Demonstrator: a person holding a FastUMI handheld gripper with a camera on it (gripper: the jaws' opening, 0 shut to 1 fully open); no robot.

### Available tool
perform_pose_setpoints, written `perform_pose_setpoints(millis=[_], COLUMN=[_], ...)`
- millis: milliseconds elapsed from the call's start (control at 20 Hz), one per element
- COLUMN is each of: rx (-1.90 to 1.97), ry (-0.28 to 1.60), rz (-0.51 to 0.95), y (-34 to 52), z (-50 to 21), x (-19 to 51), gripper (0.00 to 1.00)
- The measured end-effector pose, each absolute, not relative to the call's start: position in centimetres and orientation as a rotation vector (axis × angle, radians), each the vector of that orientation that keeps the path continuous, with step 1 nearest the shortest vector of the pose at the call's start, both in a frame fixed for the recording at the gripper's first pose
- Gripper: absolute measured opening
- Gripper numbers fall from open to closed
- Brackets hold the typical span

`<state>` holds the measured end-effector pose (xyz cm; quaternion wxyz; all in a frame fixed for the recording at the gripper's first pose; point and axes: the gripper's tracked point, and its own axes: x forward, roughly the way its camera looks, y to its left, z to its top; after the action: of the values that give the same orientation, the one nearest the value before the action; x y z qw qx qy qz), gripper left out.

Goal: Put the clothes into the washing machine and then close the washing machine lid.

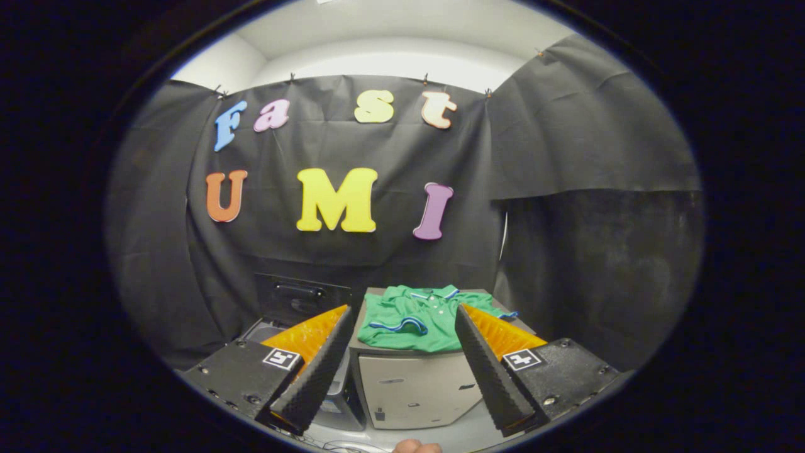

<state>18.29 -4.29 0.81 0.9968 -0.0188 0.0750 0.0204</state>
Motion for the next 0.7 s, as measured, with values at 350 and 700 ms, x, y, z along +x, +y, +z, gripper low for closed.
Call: perform_pose_setpoints(millis=[350, 700], rx=[-0.078, -0.099], ry=[0.310, 0.440], rz=[0.033, 0.041], y=[-7.8, -10.6], z=[-4.0, -8.7], x=[32.4, 40.7], gripper=[1.00, 1.00])
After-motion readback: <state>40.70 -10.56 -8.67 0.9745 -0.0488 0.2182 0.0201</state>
